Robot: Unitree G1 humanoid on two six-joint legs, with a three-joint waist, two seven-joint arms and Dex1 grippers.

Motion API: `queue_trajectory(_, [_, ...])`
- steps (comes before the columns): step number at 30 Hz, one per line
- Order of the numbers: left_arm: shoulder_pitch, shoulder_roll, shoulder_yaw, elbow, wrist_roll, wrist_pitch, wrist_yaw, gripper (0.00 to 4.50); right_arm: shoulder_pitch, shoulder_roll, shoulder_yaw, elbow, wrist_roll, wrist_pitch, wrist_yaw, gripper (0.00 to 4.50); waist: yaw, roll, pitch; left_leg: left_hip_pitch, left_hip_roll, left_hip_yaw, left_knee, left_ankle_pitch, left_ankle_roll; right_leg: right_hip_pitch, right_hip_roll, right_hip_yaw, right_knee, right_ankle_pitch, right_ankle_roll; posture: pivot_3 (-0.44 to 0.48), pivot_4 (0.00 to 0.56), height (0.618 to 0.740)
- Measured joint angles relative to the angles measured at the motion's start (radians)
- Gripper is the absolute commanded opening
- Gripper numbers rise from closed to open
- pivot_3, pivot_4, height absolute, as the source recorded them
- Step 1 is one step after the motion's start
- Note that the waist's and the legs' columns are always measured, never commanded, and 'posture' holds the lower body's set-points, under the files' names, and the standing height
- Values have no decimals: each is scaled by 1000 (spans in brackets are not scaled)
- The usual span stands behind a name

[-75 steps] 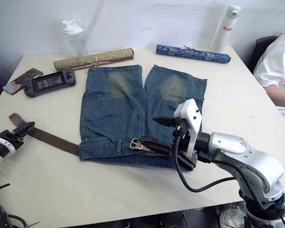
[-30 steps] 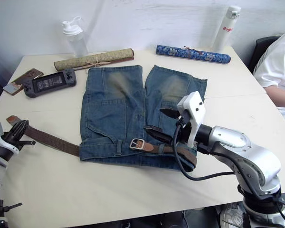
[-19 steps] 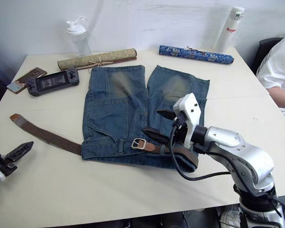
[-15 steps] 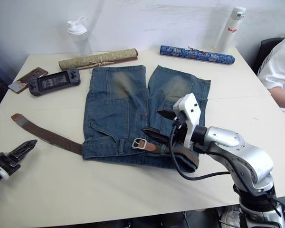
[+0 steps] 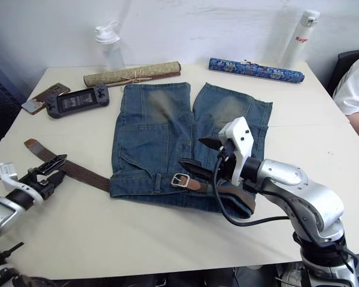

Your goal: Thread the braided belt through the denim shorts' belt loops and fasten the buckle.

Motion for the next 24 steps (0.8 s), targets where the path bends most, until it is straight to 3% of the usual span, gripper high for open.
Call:
queue_trajectory(9, [-69, -68, 16, 32, -55, -44, 112, 4430, 7, 0, -5, -9, 0, 0, -17, 4500, 12, 0, 0, 0, -2, 0, 0, 1, 1, 1, -2, 0, 0, 1, 2, 0, 150, 717])
queue_trajectory(10, [-71, -77, 16, 28, -61, -55, 123, 3873, 7, 0, -5, -10, 0, 0, -19, 4500, 12, 0, 0, 0, -2, -1, 0, 1, 1, 1, -2, 0, 0, 1, 2, 0, 150, 717])
queue_trajectory(11, [-70, -84, 17, 25, -63, -62, 132, 3770, 7, 0, -5, -10, 0, 0, -19, 4500, 12, 0, 0, 0, -2, -1, 0, 1, 1, 1, -2, 0, 0, 1, 2, 0, 150, 717])
queue_trajectory(18, [-59, -164, 47, 0, -116, -150, 254, 907, 11, 0, -5, -11, -4, 0, -21, 4500, 10, 0, 0, 0, -3, 0, 0, 1, 2, 1, -2, 0, -2, 2, 3, 0, 150, 717])
queue_trajectory(24, [5, -148, -110, -122, -9, -217, 142, 907, 13, -1, -9, -11, -9, 0, -20, 4500, 10, -1, 1, -2, -2, -1, 0, 1, 1, 0, 0, -1, -2, 2, 3, 0, 150, 717])
